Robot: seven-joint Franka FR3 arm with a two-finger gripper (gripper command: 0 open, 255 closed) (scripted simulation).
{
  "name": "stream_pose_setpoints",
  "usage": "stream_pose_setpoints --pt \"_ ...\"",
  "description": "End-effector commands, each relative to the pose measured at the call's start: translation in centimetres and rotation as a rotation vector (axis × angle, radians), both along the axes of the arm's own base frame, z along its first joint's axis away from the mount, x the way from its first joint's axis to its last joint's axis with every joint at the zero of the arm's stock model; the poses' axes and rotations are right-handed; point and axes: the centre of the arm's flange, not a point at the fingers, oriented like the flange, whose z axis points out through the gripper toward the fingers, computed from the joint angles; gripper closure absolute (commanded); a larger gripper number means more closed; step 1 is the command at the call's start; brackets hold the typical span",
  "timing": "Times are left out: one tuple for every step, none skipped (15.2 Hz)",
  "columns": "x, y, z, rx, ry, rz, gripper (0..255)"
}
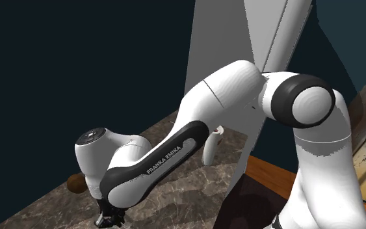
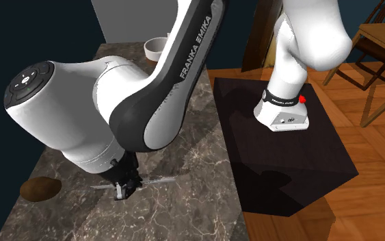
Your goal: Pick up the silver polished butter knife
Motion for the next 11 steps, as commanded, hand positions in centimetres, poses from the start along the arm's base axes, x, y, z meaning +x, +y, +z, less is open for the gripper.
stream_pose_setpoints --pt "0.1 0.0 1.1 0.000 0.000 0.000 255" --pt "0.1 0.0 1.6 0.000 0.000 0.000 255" --pt "0.1 0.0 2.1 0.000 0.000 0.000 255" --pt "0.1 0.0 2.7 0.000 0.000 0.000 255" --pt "0.1 0.0 3.2 0.000 0.000 0.000 255" --pt "0.1 0.0 3.7 0.000 0.000 0.000 255" --pt "0.1 0.0 4.3 0.000 0.000 0.000 255" --pt "0.1 0.0 4.8 0.000 0.000 0.000 255" --pt "0.1 0.0 5.3 0.000 0.000 0.000 255" --pt "0.1 0.0 5.4 0.000 0.000 0.000 255" --pt "0.1 0.0 5.4 0.000 0.000 0.000 255"
